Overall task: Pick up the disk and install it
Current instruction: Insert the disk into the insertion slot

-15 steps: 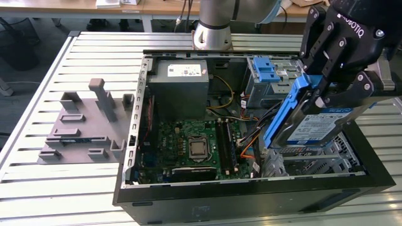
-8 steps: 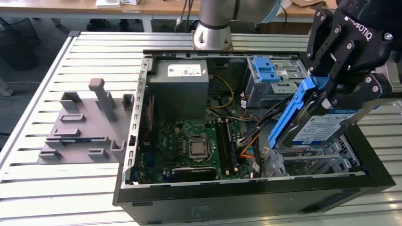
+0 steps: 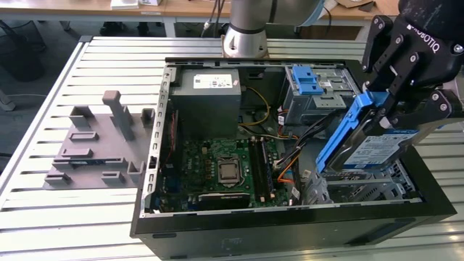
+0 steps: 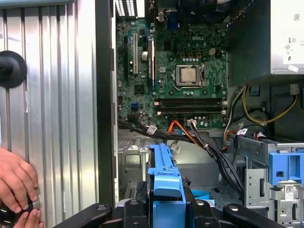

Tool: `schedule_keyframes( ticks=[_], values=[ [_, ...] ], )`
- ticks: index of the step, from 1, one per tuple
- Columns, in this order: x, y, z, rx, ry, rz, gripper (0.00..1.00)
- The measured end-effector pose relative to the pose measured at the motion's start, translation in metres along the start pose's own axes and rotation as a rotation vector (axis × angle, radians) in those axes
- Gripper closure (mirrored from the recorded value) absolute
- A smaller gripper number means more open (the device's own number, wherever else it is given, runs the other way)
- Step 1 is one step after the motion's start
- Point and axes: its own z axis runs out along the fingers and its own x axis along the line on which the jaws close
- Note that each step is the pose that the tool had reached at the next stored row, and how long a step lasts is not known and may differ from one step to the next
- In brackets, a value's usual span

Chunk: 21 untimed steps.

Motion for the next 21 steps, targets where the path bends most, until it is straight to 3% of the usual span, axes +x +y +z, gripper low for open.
schedule_keyframes(
  ticks=[21],
  values=[
    [0.0009,-0.0107,0.012,-0.0001,0.0,-0.001,0.64]
  ],
)
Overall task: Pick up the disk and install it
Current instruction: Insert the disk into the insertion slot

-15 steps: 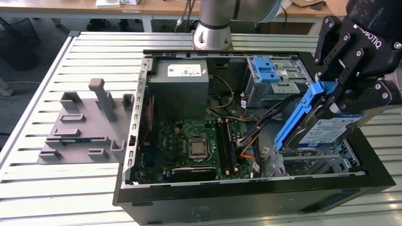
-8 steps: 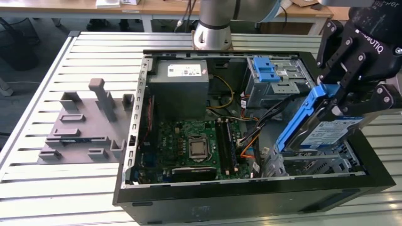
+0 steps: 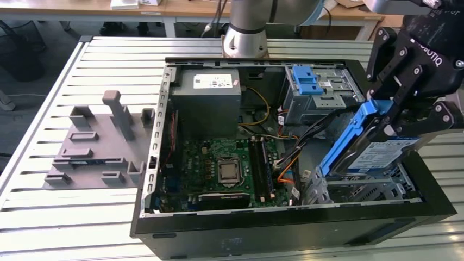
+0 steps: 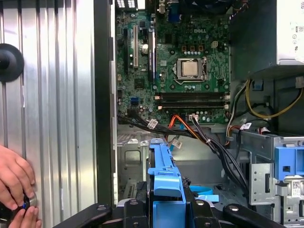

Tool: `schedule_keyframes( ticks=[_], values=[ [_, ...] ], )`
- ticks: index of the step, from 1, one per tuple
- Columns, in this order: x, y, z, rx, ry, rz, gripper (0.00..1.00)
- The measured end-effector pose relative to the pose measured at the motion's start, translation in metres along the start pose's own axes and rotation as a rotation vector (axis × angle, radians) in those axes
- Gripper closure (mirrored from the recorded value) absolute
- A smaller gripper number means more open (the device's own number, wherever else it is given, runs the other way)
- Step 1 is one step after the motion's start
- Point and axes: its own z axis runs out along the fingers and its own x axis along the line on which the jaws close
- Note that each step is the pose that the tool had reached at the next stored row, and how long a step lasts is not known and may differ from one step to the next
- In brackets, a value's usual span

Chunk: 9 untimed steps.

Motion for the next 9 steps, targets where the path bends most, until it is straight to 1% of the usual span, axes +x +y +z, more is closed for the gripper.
schedule_keyframes(
  ticks=[9],
  values=[
    [0.0003,-0.0003,0.006,0.0,0.0001,0.0,0.64]
  ],
)
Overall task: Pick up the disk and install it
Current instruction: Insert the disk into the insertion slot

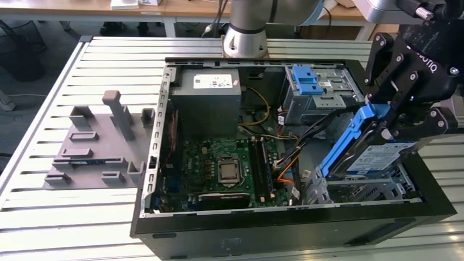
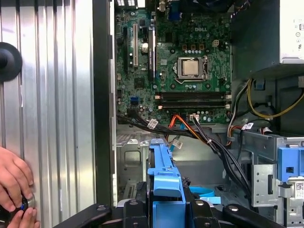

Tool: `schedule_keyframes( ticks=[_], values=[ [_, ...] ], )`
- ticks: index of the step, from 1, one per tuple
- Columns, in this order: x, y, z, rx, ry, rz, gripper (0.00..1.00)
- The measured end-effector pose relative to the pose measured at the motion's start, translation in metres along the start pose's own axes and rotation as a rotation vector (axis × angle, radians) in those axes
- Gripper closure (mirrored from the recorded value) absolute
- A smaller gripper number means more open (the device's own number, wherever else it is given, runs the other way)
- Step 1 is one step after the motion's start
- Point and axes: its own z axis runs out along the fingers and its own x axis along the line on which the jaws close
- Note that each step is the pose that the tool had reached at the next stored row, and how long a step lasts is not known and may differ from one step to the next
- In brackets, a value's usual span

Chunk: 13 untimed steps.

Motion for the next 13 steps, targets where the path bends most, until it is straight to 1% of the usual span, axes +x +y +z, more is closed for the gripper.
schedule_keyframes(
  ticks=[7,13],
  values=[
    [0.0002,-0.0008,0.0054,0.0,-0.0001,0.0,0.64],
    [0.0004,-0.0014,0.0118,0.0,-0.0001,0.0,0.64]
  ],
)
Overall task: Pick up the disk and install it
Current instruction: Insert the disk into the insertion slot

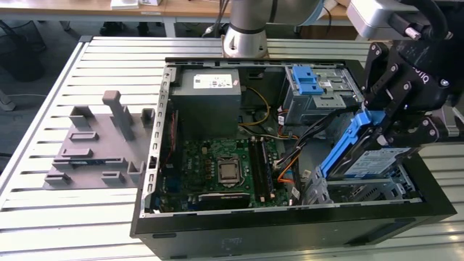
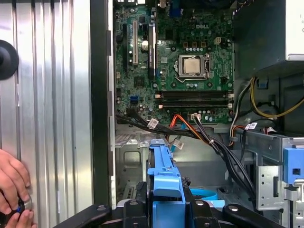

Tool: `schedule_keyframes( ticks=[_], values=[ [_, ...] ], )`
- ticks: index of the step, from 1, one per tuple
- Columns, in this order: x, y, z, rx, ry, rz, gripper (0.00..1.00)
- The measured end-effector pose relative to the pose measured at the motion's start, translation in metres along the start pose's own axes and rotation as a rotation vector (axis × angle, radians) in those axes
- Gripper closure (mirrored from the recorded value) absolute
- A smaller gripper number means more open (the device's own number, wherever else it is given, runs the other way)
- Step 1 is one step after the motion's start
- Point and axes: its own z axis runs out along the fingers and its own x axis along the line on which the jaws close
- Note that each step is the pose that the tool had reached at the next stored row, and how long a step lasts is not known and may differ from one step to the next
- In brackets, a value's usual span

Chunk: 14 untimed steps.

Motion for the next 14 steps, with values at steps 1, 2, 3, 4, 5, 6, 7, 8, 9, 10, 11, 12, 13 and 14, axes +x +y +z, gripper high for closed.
schedule_keyframes(
  ticks=[1,2,3,4,5,6,7,8,9,10,11,12,13,14],
  values=[
    [0.0,-0.0001,0.0011,0.0,0.0,0.0,0.64],
    [0.0001,-0.0002,0.0022,0.0,0.0,0.0,0.64],
    [0.0001,-0.0003,0.0032,0.0,-0.0001,0.0,0.64],
    [0.0001,-0.0004,0.0042,0.0,0.0,0.0,0.64],
    [0.0001,-0.0005,0.0051,0.0,0.0,0.0,0.64],
    [0.0002,-0.0006,0.0062,0.0,0.0,0.0,0.64],
    [0.0002,-0.0007,0.0071,0.0,0.0,0.0,0.64],
    [0.0002,-0.0008,0.008,0.0,0.0,0.0,0.64],
    [0.0002,-0.0008,0.0089,0.0,0.0,0.0,0.64],
    [0.0003,-0.0009,0.0096,0.0,0.0001,0.0,0.64],
    [0.0002,-0.001,0.01,0.0,0.0,0.0,0.64],
    [0.0003,-0.001,0.01,0.0,0.0001,0.0,0.64],
    [0.0003,-0.001,0.0101,0.0,0.0002,0.0,0.64],
    [0.0003,-0.001,0.0102,0.0,0.0,0.0,0.64]
  ],
)
